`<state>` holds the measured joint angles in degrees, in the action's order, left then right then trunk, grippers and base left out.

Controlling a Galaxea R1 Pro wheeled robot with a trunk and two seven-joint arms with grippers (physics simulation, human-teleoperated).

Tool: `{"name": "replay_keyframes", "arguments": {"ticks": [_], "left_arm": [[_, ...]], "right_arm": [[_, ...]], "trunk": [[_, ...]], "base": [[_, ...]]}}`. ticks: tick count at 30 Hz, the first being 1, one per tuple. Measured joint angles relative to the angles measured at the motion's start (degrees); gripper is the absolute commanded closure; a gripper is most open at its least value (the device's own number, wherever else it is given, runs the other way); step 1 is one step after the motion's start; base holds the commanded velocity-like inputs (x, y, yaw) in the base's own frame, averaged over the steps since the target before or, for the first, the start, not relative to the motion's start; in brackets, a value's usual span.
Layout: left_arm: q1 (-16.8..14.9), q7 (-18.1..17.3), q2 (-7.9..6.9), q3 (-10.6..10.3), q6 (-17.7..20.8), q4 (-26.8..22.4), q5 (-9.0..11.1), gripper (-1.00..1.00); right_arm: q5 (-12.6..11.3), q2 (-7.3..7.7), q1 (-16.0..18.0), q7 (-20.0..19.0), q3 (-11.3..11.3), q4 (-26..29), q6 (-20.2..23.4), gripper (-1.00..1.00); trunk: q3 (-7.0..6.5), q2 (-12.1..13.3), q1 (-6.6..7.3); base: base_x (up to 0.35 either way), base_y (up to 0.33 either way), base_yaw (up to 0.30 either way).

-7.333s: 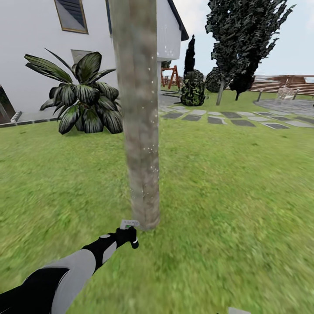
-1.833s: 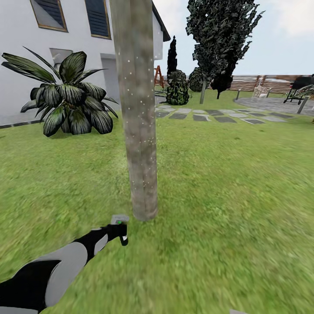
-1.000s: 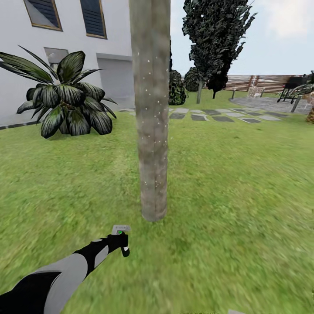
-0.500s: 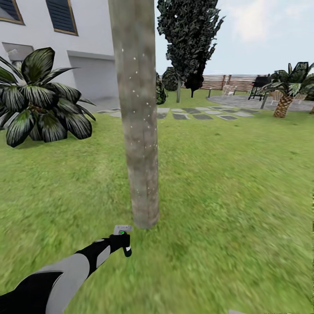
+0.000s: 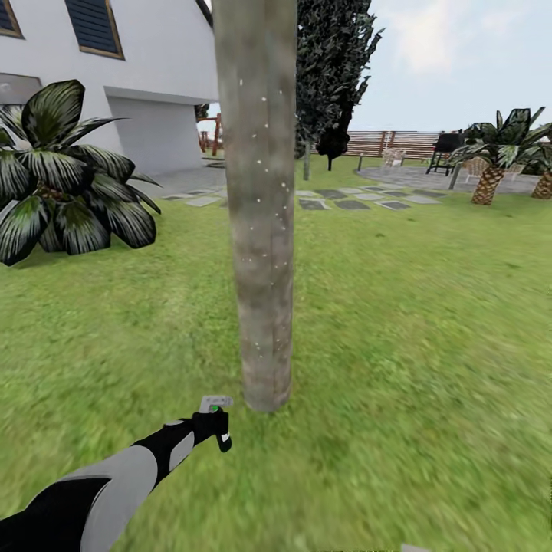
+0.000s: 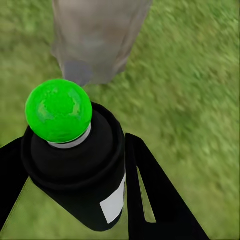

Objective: In the garden, pick up the pesticide atomizer on the floor and spray pesticide onto both trees until each tree trunk is fully covered.

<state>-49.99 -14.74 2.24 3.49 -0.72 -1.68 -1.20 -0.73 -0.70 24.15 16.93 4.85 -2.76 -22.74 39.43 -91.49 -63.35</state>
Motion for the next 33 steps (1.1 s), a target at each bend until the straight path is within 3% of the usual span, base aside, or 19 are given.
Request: {"name": "replay_keyframes", "arguments": {"ticks": [14,22,33], "left_arm": [[0.0,0.0,-0.02,0.0,0.1,0.0,0.0,1.0],[0.0,0.0,-0.03,0.0,0.1,0.0,0.0,1.0],[0.0,0.0,-0.03,0.0,0.1,0.0,0.0,1.0]], "right_arm": [[0.0,0.0,0.0,0.0,0.0,0.0,0.0,-1.0],[0.0,0.0,0.0,0.0,0.0,0.0,0.0,-1.0],[0.0,0.0,0.0,0.0,0.0,0.0,0.0,-1.0]], "trunk": [[0.0,0.0,-0.02],[0.0,0.0,-0.01],[0.0,0.0,0.01]], "base": [[-0.065,0.349,-0.285],[-0.107,0.345,-0.088],[0.059,0.345,-0.274]]}}
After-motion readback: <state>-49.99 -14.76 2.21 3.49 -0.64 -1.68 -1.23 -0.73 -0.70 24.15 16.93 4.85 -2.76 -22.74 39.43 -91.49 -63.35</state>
